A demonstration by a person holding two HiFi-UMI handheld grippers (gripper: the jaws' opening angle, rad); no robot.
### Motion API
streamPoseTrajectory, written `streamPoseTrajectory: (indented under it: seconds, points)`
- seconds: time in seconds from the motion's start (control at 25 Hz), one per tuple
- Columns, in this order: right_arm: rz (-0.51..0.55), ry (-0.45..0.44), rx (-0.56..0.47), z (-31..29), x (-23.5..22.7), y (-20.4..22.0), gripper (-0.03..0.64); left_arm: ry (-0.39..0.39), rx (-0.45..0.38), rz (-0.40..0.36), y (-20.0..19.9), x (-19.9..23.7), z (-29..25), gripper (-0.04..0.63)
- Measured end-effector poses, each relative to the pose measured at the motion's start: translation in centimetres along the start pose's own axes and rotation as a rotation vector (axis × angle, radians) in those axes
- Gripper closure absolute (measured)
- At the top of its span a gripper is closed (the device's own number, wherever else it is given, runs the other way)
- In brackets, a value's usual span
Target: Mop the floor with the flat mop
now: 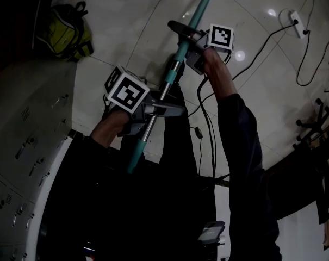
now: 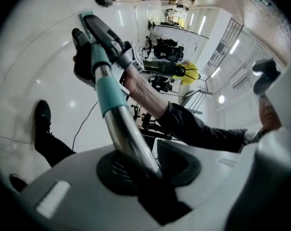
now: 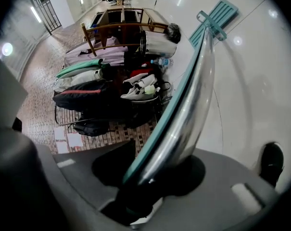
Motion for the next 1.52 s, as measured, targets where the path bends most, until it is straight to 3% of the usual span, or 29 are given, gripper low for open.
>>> streamPoseTrajectory:
  seconds: [0.24,0.32,0.44,0.52,0.72,0.84,0.96,1.12,1.28,1.52]
  points:
    - [-0.028,-0.067,0.006,-3.9,2.5,14.2,0.456,-0.011,0.026,0.018,14.6,0.3,0.4,0.463]
    - [-0.085,-0.036,0.018,-5.4,2.5,20.4,0.456,0.011,0.025,0.038,20.5,0.4,0.8,0.462]
    - [-0.160,0.103,0.060,-7.2,0.8,29.5,0.456,0.028,0.027,0.077,28.8,0.8,1.7,0.460]
    - [-0.194,0.044,0.050,-9.5,1.2,34.1,0.456,0.010,0.042,0.102,33.4,1.4,2.2,0.460]
    - [-0.258,0.006,0.040,-13.1,-0.6,42.8,0.460,-0.022,0.069,0.158,41.7,4.0,3.1,0.459]
    - [-0.249,0.013,0.035,-14.4,-1.8,44.7,0.466,-0.062,0.088,0.148,44.0,6.1,3.5,0.463]
    - [-0.235,0.016,0.029,-14.2,-2.4,43.9,0.471,-0.081,0.083,0.122,43.4,7.1,3.1,0.463]
    - [-0.224,0.013,-0.009,-12.6,-2.9,39.4,0.474,-0.056,0.055,0.103,39.1,7.1,2.6,0.463]
    - [-0.220,0.083,-0.015,-10.0,-4.1,32.6,0.474,-0.071,0.065,0.079,32.2,7.1,2.5,0.465]
    - [-0.170,0.075,-0.043,-6.0,-5.0,18.1,0.474,-0.121,0.113,0.020,18.1,7.3,2.1,0.465]
Point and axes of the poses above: the fingertips, and each gripper's own axes: z backward along the fingers, x to its left, y out of its underside, the point moved 1 cm from there along z, backward along the fingers, and after that the axes turned 8 degrees about x, right-handed, at the moved point
